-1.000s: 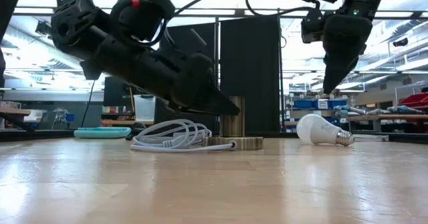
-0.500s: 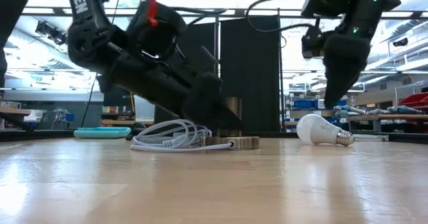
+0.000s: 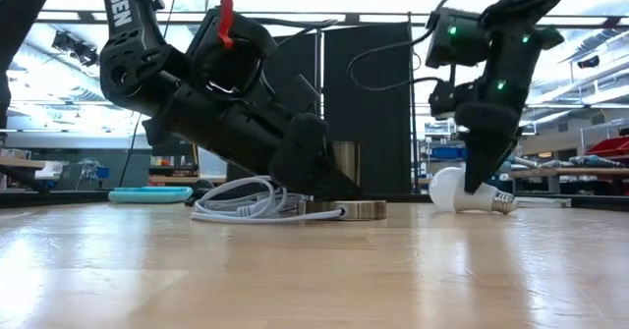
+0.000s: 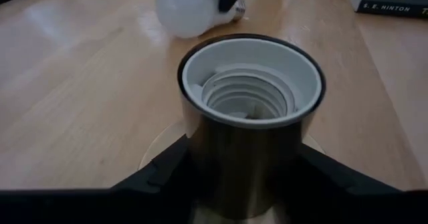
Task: Screw lightbulb
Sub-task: Insert the white lightbulb into the desk lamp
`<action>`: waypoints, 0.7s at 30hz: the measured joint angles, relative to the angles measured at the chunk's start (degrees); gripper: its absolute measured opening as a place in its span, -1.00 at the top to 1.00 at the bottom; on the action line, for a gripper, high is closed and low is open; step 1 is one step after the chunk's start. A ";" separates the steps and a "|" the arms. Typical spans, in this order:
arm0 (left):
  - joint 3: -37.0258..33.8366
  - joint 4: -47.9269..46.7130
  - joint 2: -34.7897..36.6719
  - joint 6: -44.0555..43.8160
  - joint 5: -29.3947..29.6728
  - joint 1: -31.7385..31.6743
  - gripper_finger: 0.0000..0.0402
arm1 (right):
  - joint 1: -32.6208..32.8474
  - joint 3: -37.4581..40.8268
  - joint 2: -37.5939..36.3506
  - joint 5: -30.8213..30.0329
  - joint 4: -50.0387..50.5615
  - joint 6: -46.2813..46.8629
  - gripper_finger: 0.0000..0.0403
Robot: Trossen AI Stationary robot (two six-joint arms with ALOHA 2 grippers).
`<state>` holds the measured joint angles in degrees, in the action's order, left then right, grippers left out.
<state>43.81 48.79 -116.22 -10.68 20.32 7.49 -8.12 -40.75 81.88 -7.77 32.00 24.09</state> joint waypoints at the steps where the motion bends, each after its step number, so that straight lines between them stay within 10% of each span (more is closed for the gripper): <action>1: 0.00 0.09 0.00 -0.01 -0.01 0.00 0.02 | -0.02 0.00 1.01 -0.03 -0.58 0.14 -0.65; 21: -0.04 -0.22 0.00 -1.56 0.04 0.11 0.03 | 0.04 -0.07 6.94 -1.58 -9.12 -1.82 -0.43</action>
<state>43.77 48.58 -116.22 -12.23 20.35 7.60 -8.08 -40.82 88.82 -9.35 22.88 22.27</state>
